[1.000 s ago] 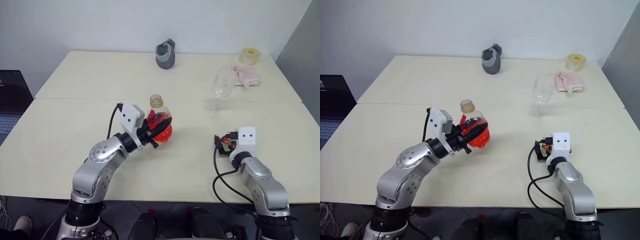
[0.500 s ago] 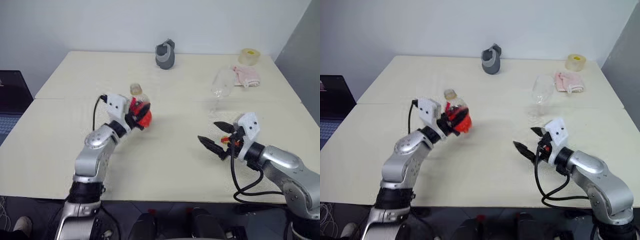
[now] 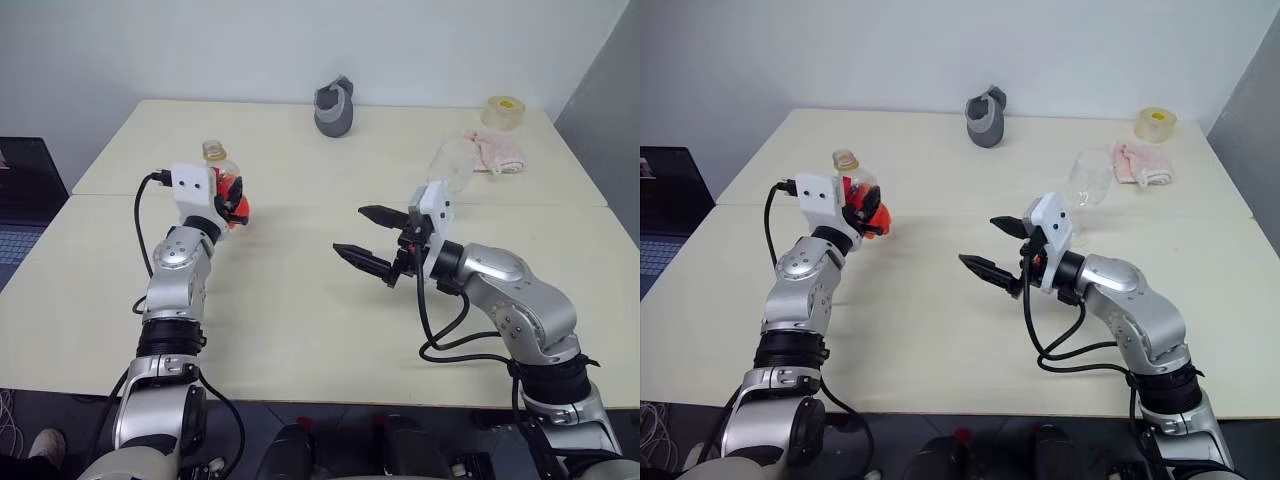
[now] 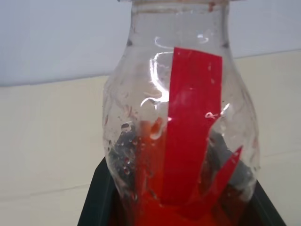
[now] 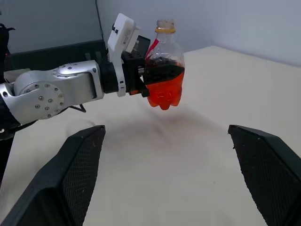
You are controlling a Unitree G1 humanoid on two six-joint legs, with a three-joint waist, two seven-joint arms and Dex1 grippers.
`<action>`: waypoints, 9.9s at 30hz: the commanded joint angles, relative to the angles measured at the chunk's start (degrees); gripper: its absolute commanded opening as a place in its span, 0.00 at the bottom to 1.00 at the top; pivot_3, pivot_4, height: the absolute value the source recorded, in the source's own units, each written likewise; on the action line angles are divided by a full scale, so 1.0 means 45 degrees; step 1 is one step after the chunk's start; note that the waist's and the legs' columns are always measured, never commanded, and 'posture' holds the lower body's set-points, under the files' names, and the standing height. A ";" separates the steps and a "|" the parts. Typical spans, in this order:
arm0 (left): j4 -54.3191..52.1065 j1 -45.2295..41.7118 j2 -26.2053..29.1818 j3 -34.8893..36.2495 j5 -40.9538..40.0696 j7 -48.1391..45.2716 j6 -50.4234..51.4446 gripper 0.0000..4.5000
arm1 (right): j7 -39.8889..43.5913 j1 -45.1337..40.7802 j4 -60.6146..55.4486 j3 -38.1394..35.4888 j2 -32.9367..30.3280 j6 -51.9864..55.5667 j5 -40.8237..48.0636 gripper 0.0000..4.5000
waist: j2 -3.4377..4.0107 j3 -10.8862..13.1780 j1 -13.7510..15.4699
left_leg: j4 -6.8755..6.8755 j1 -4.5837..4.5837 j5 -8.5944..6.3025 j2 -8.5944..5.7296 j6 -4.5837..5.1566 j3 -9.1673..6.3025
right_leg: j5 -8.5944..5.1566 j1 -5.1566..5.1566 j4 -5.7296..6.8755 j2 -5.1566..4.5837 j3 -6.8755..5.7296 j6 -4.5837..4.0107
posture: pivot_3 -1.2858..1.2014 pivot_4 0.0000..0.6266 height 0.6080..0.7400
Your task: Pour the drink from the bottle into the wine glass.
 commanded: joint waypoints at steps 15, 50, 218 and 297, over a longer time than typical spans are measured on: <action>0.1871 -0.0146 -0.0466 0.0659 -0.0294 -0.0364 -0.2140 0.55 | 0.0152 -0.0216 0.0067 0.0348 0.0021 -0.1474 -0.1284 1.00 | -0.0004 -0.0002 -0.0004 | -0.0001 0.0002 0.0000 -0.0006 0.0000 -0.0004 | 0.0000 -0.0004 0.0006 -0.0001 -0.0003 0.0000 | 0.52 0.24 1.00; -1.3827 0.7634 0.1414 -0.0753 -0.5357 -0.3200 0.7743 1.00 | -0.4028 0.2260 -0.0136 -0.1429 0.0351 -0.0746 -0.3228 1.00 | -0.0003 -0.0007 0.0059 | -0.0009 0.0022 -0.0009 0.0020 0.0016 0.0018 | -0.0001 0.0026 0.0010 -0.0013 0.0008 0.0002 | 0.52 0.24 1.00; 0.1433 0.0757 -0.0166 0.0250 0.0130 -0.1403 -0.2365 1.00 | -0.1264 -0.1491 -0.3849 -0.2031 -0.3010 0.5287 0.3155 0.99 | 0.0010 -0.0001 0.0012 | -0.0008 0.0009 -0.0014 0.0010 0.0024 0.0008 | 0.0004 0.0012 0.0001 0.0040 -0.0003 -0.0010 | 0.52 0.24 1.00; 0.9089 -0.9211 0.3792 -0.6738 0.9292 -0.2163 -1.3108 0.21 | -0.1206 -0.4360 -0.0489 -0.1298 -0.1675 0.4344 0.1863 1.00 | 0.0003 0.0006 -0.0322 | -0.0003 -0.0050 -0.0012 -0.0010 0.0028 0.0022 | 0.0004 -0.0052 0.0023 0.0052 -0.0011 -0.0009 | 0.52 0.24 1.00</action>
